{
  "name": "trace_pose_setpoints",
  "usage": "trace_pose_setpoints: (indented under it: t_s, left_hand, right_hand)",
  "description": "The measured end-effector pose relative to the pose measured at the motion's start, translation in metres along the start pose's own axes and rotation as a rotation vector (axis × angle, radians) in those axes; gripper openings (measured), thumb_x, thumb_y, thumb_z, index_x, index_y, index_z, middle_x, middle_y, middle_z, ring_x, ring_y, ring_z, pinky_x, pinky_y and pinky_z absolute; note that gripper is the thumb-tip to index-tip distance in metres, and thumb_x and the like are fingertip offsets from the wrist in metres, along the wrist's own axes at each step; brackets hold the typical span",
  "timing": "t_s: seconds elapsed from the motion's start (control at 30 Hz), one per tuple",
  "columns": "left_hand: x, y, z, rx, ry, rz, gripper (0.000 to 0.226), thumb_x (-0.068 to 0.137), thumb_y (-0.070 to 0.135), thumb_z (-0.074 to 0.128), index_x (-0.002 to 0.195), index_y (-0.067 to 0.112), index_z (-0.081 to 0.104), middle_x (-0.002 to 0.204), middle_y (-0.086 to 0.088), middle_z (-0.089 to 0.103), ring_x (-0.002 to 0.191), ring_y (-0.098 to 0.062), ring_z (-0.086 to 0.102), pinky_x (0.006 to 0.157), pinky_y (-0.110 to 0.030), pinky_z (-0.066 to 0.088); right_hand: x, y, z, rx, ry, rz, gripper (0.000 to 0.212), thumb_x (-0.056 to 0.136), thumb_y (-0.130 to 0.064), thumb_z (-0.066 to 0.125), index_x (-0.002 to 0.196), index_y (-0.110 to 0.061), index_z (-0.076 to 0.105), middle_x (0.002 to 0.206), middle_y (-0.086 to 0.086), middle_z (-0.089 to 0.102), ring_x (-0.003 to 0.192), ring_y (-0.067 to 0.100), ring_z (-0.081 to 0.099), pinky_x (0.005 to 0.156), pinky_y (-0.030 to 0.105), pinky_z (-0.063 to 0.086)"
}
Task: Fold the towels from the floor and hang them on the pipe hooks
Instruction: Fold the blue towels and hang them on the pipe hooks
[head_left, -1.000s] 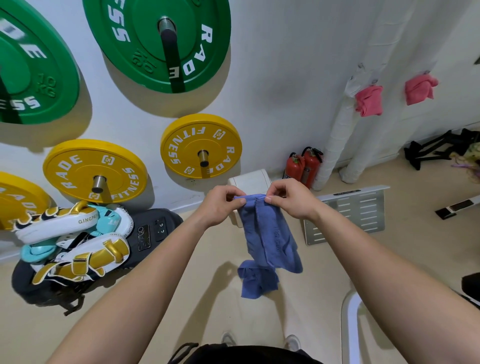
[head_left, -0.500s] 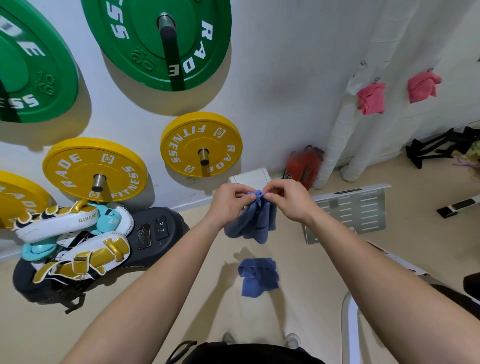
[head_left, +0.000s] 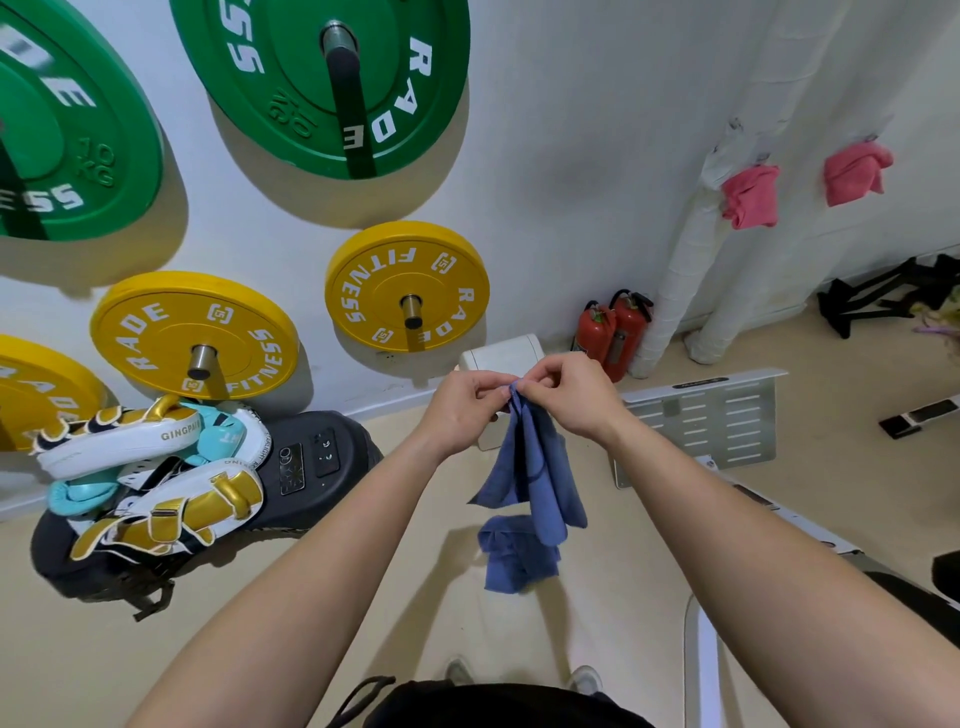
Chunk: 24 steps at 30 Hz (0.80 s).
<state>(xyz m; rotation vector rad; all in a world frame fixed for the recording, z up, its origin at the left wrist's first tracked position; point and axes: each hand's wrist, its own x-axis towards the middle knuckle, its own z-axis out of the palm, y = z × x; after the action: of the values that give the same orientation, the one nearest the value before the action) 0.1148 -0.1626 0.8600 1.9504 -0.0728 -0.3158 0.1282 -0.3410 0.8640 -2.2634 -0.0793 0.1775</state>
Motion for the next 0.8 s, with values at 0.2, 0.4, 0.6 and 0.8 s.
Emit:
trace_pose_setpoints:
  t_s: [0.2,0.4,0.6,0.8]
  left_hand:
    - [-0.002,0.001,-0.005,-0.031,-0.052,0.017,0.023,0.092,0.010,0.068,0.114,0.010,0.073,0.093,0.003,0.077,0.089,0.001,0.070,0.077,-0.014,0.052]
    - [0.007,0.012,-0.021,0.204,0.035,0.097,0.017,0.096,0.006,0.060,0.101,0.013,0.075,0.092,0.004,0.074,0.085,-0.003,0.066,0.074,-0.014,0.047]
    - [0.015,0.019,-0.048,0.340,0.038,0.193,0.020,0.096,0.011,0.060,0.090,0.024,0.073,0.091,0.010,0.072,0.090,-0.006,0.064,0.081,-0.028,0.051]
    - [0.012,0.021,-0.056,0.377,0.015,0.217,0.023,0.096,0.011,0.061,0.088,0.027,0.075,0.089,0.012,0.072,0.090,-0.008,0.064,0.082,-0.032,0.053]
  right_hand:
    - [0.000,0.000,0.000,0.030,-0.011,0.023,0.027,0.080,-0.048,0.076,0.071,-0.024,0.070,0.055,-0.014,0.059,0.054,0.001,0.049,0.055,0.025,0.040]
    - [-0.001,0.004,-0.003,0.001,-0.158,-0.028,0.011,0.083,-0.036,0.076,0.077,-0.028,0.072,0.072,-0.009,0.068,0.066,0.003,0.056,0.063,0.026,0.045]
    - [-0.012,0.006,0.008,0.022,-0.287,0.013,0.013,0.092,-0.019,0.066,0.086,-0.012,0.075,0.077,0.003,0.076,0.060,0.003,0.064,0.060,0.019,0.051]
    - [0.003,-0.017,0.007,-0.100,-0.125,-0.154,0.023,0.084,-0.040,0.073,0.106,-0.031,0.070,0.096,-0.009,0.061,0.078,0.010,0.059,0.072,0.030,0.050]
